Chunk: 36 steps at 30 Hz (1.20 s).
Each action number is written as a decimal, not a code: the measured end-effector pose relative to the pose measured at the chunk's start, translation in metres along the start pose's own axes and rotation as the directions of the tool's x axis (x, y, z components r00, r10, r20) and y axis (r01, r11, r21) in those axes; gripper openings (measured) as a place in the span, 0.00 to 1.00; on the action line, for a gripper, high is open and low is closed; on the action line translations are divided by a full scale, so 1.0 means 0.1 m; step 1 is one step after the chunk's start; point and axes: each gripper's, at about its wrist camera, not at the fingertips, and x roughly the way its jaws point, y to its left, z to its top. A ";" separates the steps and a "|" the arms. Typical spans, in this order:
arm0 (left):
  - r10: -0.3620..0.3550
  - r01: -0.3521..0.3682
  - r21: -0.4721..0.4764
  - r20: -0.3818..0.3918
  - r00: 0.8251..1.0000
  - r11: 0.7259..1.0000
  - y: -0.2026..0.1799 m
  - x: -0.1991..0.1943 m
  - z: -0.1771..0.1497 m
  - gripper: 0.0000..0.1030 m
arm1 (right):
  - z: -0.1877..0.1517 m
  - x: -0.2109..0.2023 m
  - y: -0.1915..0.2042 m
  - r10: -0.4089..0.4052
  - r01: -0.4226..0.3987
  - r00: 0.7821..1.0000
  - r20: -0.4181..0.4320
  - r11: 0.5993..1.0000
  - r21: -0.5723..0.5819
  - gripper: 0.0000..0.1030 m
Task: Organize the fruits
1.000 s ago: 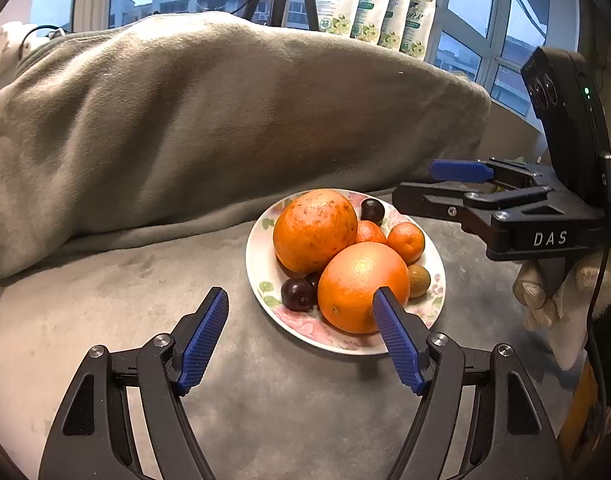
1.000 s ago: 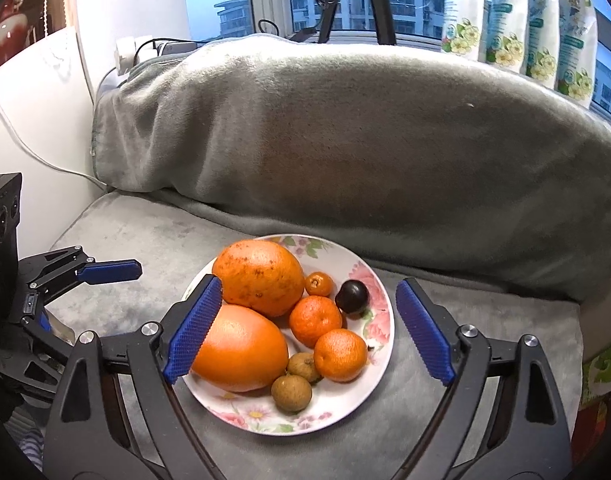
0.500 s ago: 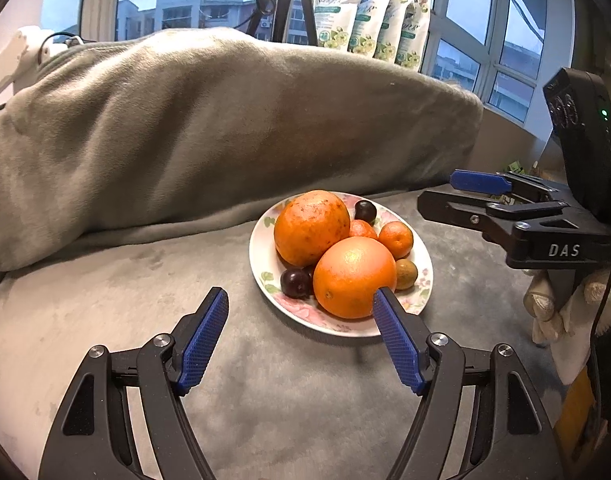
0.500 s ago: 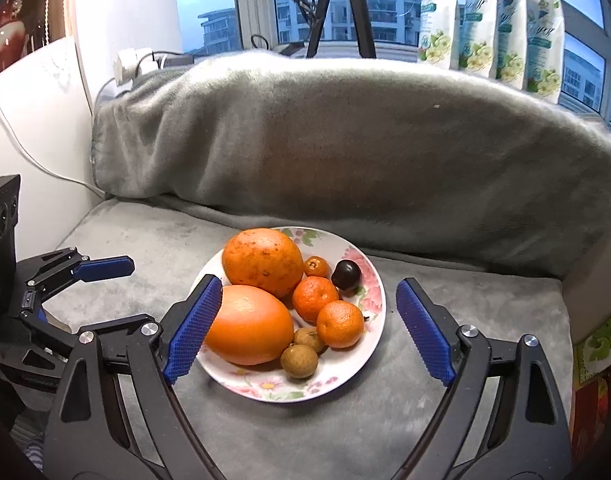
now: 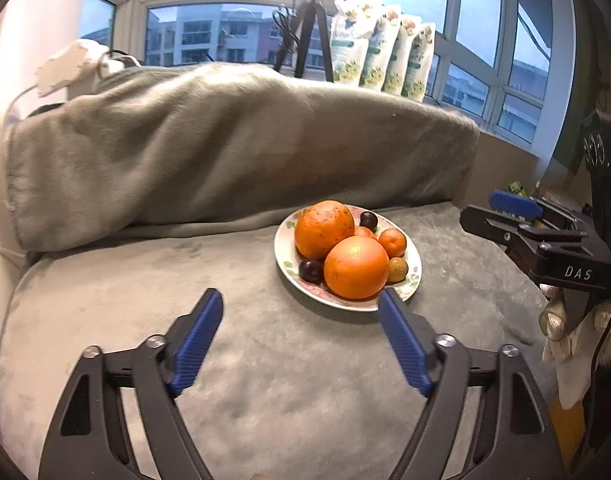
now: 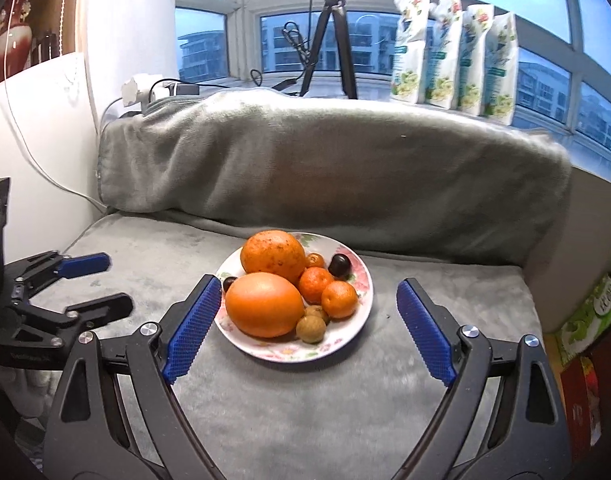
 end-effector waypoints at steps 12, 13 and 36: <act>0.112 -0.111 -0.041 0.013 0.994 0.993 0.04 -0.34 -0.24 0.79 | -0.31 -0.22 0.01 -0.191 0.193 0.981 -0.032 0.978 0.081 0.89; 0.122 -0.121 -0.039 0.009 0.993 0.992 0.04 -0.35 -0.26 0.79 | -0.33 -0.23 0.01 -0.192 0.194 0.981 -0.032 0.977 0.085 0.89; 0.145 -0.144 -0.043 0.017 0.989 0.989 0.02 -0.45 -0.31 0.79 | -0.40 -0.35 0.13 -0.197 0.197 0.980 -0.009 0.977 0.088 0.89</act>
